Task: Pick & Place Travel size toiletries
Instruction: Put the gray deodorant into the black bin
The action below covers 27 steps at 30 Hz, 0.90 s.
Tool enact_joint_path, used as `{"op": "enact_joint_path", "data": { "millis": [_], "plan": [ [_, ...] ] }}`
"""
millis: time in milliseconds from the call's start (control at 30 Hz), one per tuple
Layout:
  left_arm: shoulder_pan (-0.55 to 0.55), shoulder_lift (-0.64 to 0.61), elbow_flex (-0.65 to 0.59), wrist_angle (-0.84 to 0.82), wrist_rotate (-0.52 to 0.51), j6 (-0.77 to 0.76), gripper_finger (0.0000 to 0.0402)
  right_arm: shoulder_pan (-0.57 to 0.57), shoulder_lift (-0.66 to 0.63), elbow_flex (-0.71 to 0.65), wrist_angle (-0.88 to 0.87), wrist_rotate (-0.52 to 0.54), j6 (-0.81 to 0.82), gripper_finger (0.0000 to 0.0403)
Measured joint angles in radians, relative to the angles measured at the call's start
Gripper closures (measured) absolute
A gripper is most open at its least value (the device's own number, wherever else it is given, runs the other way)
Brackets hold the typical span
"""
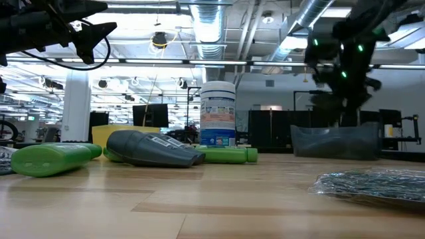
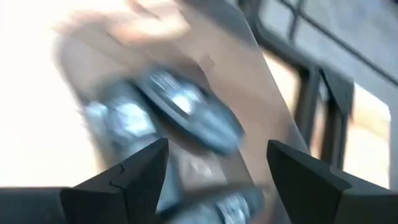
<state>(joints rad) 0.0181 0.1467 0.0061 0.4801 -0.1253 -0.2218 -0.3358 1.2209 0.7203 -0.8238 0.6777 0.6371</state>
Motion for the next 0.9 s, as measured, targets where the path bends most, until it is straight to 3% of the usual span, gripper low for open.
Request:
{"op": "enact_joint_path", "data": {
  "millis": [133, 333, 533, 667, 900],
  "plan": [
    [0.0, 0.0, 0.0, 0.0, 0.0, -0.002, 0.0198, 0.105, 0.005, 0.106, 0.075, -0.025, -0.124, 0.0138],
    [0.0, 0.0, 0.0, 0.0, 0.0, -0.003, 0.0198, 0.285, 0.011, 0.149, 0.393, -0.182, -0.381, 0.0138],
    [0.0, 0.0, 0.0, 0.0, 0.0, -0.003, 0.0198, 0.408, 0.014, 0.149, 0.571, -0.213, -0.435, 0.0137],
    [0.0, 0.0, 0.0, 0.0, 0.0, -0.003, 0.0198, 0.465, 0.078, 0.146, 0.663, -0.208, -0.444, 0.0137],
    [0.0, 0.01, 0.0, 0.003, 0.0, -0.003, 0.0198, 0.505, 0.339, 0.204, 0.855, -0.223, -0.534, 0.0137]
  ]
}}
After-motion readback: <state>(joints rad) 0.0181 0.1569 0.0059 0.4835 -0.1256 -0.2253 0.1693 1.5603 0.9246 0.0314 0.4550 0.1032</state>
